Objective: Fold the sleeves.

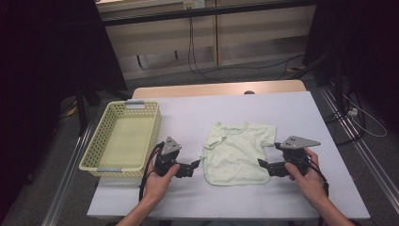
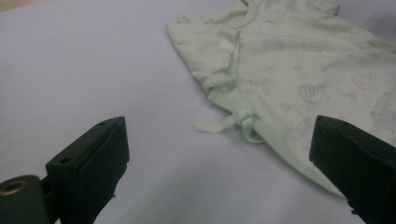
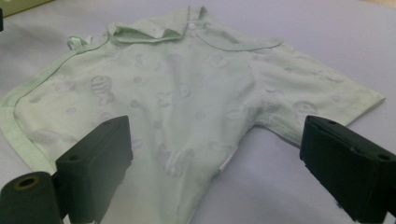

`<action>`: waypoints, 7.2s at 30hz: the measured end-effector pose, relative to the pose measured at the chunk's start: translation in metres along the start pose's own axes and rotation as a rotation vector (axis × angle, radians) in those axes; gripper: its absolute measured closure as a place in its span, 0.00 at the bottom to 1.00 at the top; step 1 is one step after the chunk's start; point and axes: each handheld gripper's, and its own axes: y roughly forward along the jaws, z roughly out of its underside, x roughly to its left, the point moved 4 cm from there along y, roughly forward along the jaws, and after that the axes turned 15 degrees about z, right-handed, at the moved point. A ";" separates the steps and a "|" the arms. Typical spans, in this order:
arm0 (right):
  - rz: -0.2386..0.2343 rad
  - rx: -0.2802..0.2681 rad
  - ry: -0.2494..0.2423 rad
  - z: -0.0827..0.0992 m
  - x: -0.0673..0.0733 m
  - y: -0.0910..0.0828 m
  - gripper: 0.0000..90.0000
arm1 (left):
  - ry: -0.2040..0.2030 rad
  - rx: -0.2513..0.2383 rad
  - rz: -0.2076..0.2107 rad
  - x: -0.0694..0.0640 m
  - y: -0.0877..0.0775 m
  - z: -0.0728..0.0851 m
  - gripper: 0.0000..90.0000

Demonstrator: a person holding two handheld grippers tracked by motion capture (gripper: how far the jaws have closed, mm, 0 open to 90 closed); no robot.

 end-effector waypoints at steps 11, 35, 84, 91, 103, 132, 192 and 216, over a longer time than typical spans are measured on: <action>0.032 0.009 0.022 -0.013 -0.019 0.010 0.11 | 0.028 0.010 -0.014 -0.013 -0.010 0.012 0.06; 0.094 0.060 0.036 -0.038 -0.054 0.048 0.13 | -0.010 -0.062 -0.008 -0.014 -0.019 0.015 0.05; 0.158 0.217 0.091 -0.028 -0.096 0.096 0.91 | -0.021 -0.062 -0.005 -0.009 -0.025 0.016 0.05; 0.169 0.209 0.097 -0.028 -0.093 0.096 0.99 | -0.025 -0.064 0.000 -0.009 -0.026 0.016 0.05; 0.212 0.202 0.098 -0.029 -0.091 0.096 1.00 | -0.019 -0.056 -0.008 -0.009 -0.026 0.016 0.05; 0.151 0.064 0.125 -0.055 -0.081 0.077 1.00 | -0.010 -0.054 0.005 -0.010 -0.025 0.016 0.05; -0.048 0.099 0.049 -0.060 -0.002 0.104 1.00 | -0.020 -0.025 -0.006 -0.009 -0.022 0.018 0.05; -0.082 0.113 0.053 -0.058 0.006 0.109 0.86 | -0.027 -0.018 -0.004 -0.009 -0.021 0.019 0.05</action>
